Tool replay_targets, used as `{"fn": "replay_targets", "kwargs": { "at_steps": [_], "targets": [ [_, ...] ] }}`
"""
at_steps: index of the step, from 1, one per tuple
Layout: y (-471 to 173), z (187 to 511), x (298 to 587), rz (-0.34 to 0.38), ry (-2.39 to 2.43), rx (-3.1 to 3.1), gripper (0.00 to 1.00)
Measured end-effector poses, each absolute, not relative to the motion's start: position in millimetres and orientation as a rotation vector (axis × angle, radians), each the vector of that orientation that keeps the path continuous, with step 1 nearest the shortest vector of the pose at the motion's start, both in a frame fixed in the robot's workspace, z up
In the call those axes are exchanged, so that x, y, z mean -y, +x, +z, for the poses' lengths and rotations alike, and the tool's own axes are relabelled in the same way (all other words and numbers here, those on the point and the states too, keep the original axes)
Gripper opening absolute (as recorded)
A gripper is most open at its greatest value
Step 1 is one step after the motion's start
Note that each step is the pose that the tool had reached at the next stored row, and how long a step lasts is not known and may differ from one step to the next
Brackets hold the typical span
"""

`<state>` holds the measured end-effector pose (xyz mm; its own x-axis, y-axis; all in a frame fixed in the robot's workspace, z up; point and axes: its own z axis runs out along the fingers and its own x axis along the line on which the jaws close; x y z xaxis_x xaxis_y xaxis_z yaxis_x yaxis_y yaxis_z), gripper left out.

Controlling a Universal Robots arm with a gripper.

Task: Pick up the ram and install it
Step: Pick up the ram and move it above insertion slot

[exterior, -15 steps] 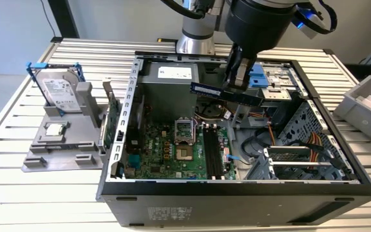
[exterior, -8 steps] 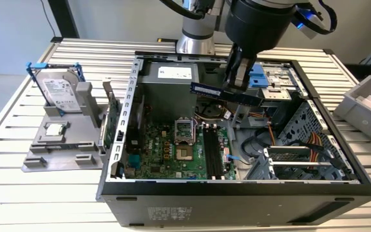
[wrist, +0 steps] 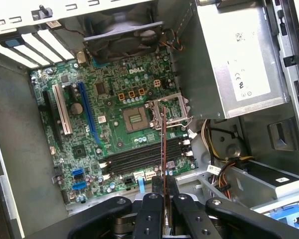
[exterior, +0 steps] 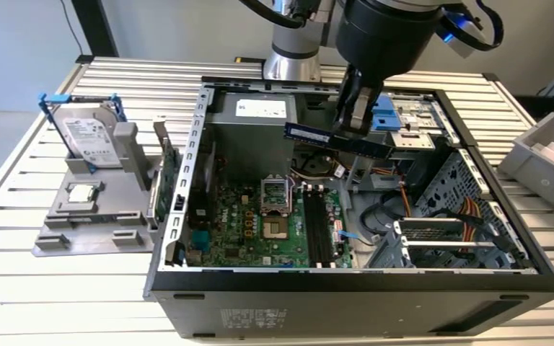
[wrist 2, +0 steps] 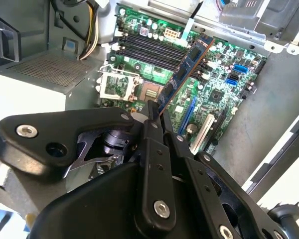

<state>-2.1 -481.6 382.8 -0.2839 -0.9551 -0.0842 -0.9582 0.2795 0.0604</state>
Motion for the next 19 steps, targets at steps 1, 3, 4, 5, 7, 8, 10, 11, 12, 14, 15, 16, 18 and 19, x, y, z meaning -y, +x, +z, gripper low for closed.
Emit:
{"fn": "replay_targets", "kwargs": {
  "at_steps": [1, 3, 4, 5, 7, 8, 10, 11, 12, 14, 15, 16, 18, 19],
  "targets": [
    [-2.0, 382.8, 481.7, 0.154, -1.861, -2.488, 0.00],
    [-2.0, 382.8, 481.6, 0.154, -1.861, -2.488, 0.00],
    [-2.0, 382.8, 481.6, 0.154, -1.860, -2.488, 0.00],
    [-2.0, 382.8, 481.6, 0.154, -1.860, -2.488, 0.00],
    [-2.0, 382.8, 481.6, 0.154, -1.860, -2.488, 0.00],
    [-2.0, 382.8, 481.6, 0.154, -1.860, -2.488, 0.00],
    [-2.0, 383.1, 481.6, 0.154, -1.857, -2.490, 0.00],
    [-2.0, 383.2, 481.6, 0.154, -1.854, -2.492, 0.00],
    [-2.0, 383.3, 481.6, 0.154, -1.849, -2.496, 0.00],
    [-2.0, 383.3, 481.6, 0.153, -1.834, -2.506, 0.00],
    [-2.0, 383.4, 481.6, 0.153, -1.825, -2.512, 0.00],
    [-2.0, 383.4, 481.6, 0.153, -1.814, -2.520, 0.00],
    [-2.0, 383.5, 481.6, 0.152, -1.788, -2.537, 0.00],
    [-2.0, 383.5, 481.6, 0.152, -1.773, -2.547, 0.00]
  ]
}}
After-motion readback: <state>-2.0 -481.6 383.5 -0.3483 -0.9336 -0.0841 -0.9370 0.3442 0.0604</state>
